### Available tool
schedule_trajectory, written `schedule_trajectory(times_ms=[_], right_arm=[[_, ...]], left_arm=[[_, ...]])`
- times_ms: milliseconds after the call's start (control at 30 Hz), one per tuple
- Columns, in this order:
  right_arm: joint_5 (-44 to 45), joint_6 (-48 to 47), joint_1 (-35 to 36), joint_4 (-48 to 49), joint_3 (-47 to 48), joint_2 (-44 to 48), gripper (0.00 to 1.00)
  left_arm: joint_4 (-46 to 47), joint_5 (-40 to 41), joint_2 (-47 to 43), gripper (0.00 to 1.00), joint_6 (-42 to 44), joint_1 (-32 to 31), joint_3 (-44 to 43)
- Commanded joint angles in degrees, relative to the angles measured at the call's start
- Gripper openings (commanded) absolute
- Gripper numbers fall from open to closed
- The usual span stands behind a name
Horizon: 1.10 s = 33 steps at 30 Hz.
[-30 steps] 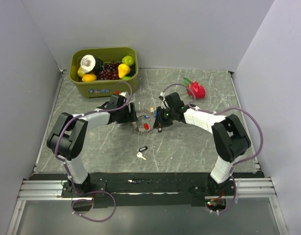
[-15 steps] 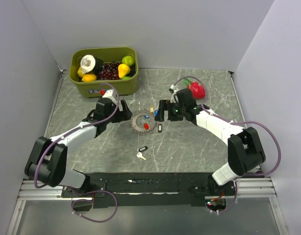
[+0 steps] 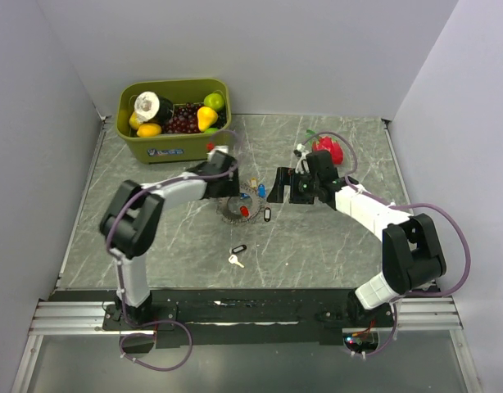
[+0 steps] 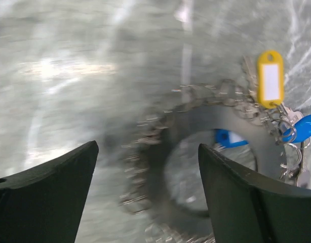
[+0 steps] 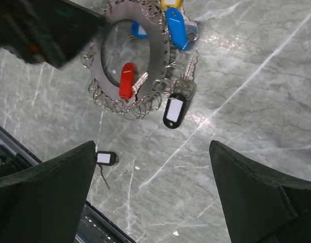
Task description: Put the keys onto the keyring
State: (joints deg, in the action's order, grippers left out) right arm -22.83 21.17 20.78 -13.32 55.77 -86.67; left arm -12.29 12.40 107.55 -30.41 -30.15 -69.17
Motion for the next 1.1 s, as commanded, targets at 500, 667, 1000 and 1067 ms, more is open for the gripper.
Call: schedule_trajectory(times_ms=[500,667,1000,1067], right_arm=[[4.5,-0.7,-2.2,-1.4,-0.9,5.5,0.99],[5.2,-0.5,-2.9,-1.5,-0.1,3.1,0.99],[8.6,-0.9,-2.2,-5.4,4.9,-5.9,0.99],[8.9,-1.0,-1.2,-5.9,5.9,-8.2,0.98]], left_arm=[[-5.9,13.2,10.0,0.64,9.5,-16.5,-9.0],[1.1,8.6,3.5,0.68,10.5,-16.8,-3.8],[3.4,-1.5,-8.6,0.81,6.2,-8.9,2.1],[4.3,-4.5,-9.5,0.81,4.8,-7.1,3.5]])
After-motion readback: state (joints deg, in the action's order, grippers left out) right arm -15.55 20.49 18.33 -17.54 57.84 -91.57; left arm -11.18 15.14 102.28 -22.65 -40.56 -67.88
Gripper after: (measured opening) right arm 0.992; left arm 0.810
